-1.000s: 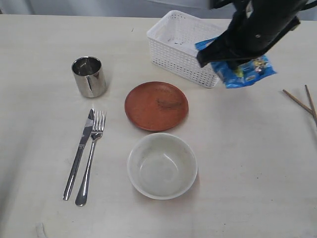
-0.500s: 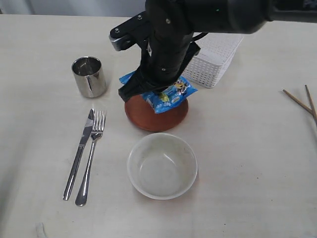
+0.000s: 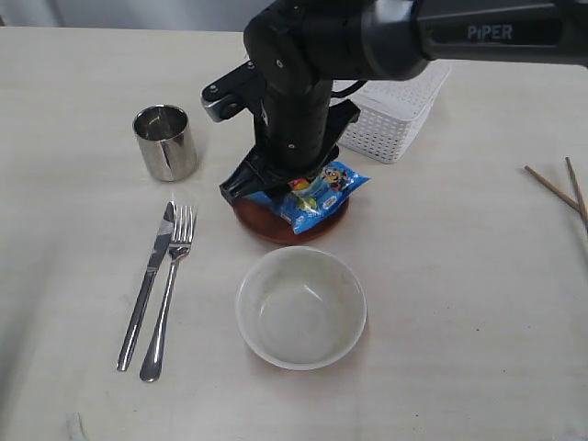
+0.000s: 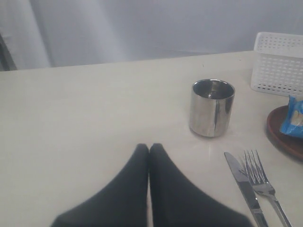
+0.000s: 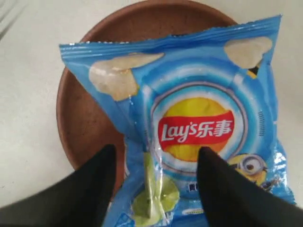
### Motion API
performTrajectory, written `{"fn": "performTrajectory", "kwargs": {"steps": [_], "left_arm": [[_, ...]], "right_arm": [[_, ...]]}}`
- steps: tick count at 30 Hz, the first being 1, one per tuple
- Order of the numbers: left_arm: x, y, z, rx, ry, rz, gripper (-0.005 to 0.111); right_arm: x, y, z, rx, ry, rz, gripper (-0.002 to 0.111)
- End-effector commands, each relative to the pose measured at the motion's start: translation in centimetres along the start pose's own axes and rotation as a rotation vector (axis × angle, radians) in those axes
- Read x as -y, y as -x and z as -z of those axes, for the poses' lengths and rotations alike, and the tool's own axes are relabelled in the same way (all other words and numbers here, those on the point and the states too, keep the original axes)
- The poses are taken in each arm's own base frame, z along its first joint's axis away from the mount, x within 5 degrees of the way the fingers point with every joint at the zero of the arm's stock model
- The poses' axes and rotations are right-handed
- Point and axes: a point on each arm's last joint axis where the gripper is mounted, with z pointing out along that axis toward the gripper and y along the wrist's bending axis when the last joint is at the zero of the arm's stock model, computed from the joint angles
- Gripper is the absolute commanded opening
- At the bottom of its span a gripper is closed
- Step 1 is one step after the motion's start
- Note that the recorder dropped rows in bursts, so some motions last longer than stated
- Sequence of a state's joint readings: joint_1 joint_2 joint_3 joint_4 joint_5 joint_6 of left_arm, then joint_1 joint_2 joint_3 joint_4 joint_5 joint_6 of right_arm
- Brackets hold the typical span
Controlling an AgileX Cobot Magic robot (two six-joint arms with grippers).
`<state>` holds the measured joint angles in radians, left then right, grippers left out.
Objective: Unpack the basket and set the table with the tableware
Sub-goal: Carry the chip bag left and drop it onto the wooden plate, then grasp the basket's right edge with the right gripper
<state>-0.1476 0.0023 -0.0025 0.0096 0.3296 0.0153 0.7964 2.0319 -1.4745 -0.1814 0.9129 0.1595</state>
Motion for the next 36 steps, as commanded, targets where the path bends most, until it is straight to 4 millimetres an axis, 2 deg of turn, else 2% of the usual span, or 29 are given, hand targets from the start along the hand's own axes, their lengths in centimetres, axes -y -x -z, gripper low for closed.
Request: {"fn": "performTrajectory", "kwargs": {"steps": [1,5,7,11,14,20,24,27,32,36], "left_arm": [[0.0,0.0,0.0,0.008,-0.006,0.005,0.000],[0.0,0.0,0.0,0.008,-0.006,0.005,0.000],[0.0,0.0,0.0,0.008,-0.006,0.005,0.000],[0.0,0.0,0.0,0.008,-0.006,0.005,0.000],[0.0,0.0,0.0,0.008,-0.006,0.005,0.000],[0.0,0.0,0.0,0.008,-0.006,0.005,0.000],[0.0,0.0,0.0,0.008,-0.006,0.005,0.000],[0.0,0.0,0.0,0.008,-0.006,0.005,0.000],[0.0,0.0,0.0,0.008,-0.006,0.005,0.000],[0.0,0.0,0.0,0.008,-0.006,0.005,0.000]], "right_arm": [[0.3,0.6,1.8,-0.022,-0.013,0.020,0.064],[1.2,1.2,5.1,0.031,-0.065,0.003,0.064],[2.6,1.4,7.0,0.085,-0.138,-0.053,0.064],[7.3,0.8,10.0,0.167,-0.209,-0.253,0.064],[11.8,-0.4,10.6,0.162,-0.198,-0.416,0.064],[19.7,-3.1,9.0,0.129,-0.057,-0.731,0.064],[22.9,-4.2,7.3,0.131,0.066,-0.877,0.064],[23.9,-4.5,5.3,0.107,0.117,-0.925,0.064],[24.4,-4.0,1.9,0.089,0.114,-0.928,0.064],[24.4,-3.8,-2.1,0.053,0.119,-0.951,0.064]]}}
